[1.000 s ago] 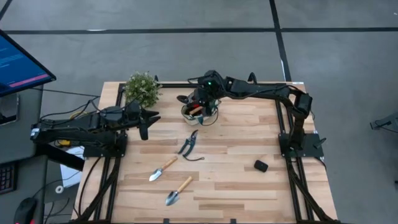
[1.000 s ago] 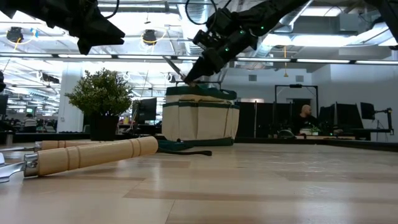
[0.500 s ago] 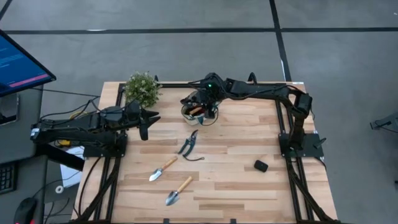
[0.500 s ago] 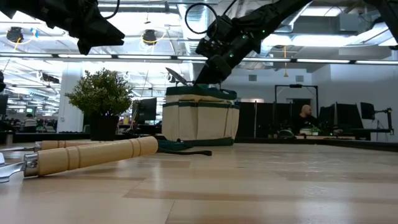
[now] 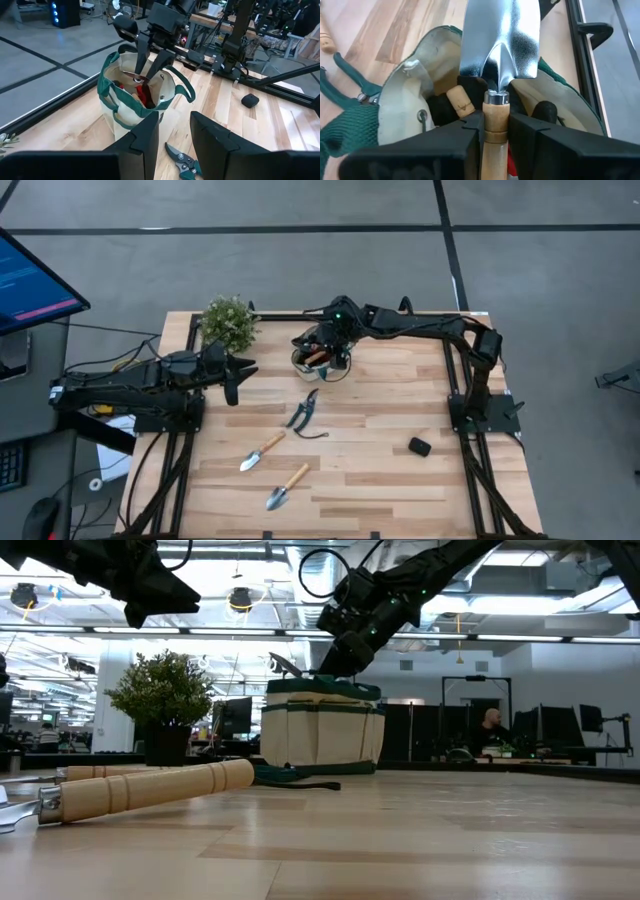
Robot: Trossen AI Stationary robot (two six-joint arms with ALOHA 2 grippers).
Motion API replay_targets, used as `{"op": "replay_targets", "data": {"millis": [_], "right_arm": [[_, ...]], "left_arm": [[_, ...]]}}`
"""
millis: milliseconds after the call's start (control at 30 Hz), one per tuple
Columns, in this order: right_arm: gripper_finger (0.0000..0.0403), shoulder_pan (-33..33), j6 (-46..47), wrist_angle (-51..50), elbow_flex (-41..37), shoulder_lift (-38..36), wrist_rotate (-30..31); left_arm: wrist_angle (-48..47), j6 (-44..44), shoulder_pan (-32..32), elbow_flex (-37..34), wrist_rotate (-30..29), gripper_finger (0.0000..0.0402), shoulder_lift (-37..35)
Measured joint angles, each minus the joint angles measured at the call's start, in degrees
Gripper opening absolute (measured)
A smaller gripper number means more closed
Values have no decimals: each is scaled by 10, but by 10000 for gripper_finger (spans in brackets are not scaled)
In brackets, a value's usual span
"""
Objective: Pick & Place Garden tools in Gardening bag
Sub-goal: Put the brown trowel into the light brown gardening bag
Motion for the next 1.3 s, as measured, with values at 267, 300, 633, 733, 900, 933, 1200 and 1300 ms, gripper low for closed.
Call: {"op": "replay_targets", "data": {"millis": [267, 300, 633, 733, 900, 933, 1200, 1300], "right_arm": [[52, 0, 0, 2, 0, 0, 0], [52, 0, 0, 3, 0, 0, 0], [52, 1, 0, 19, 0, 0, 0], [52, 1, 3, 19, 0, 0, 0], [52, 2, 15, 24, 2, 0, 0], [52, 4, 15, 24, 4, 0, 0], [52, 11, 41, 6, 75, -4, -2], [52, 11, 50, 0, 107, -7, -2]], "left_arm": [[0, 0, 0, 0, 0, 112, 0], [0, 0, 0, 0, 0, 112, 0], [0, 0, 0, 0, 0, 112, 0], [0, 0, 0, 0, 0, 112, 0], [0, 0, 0, 0, 0, 112, 0], [0, 0, 0, 0, 0, 112, 0], [18, -2, 0, 0, 22, 106, 0], [31, -2, 0, 0, 37, 95, 0]]}}
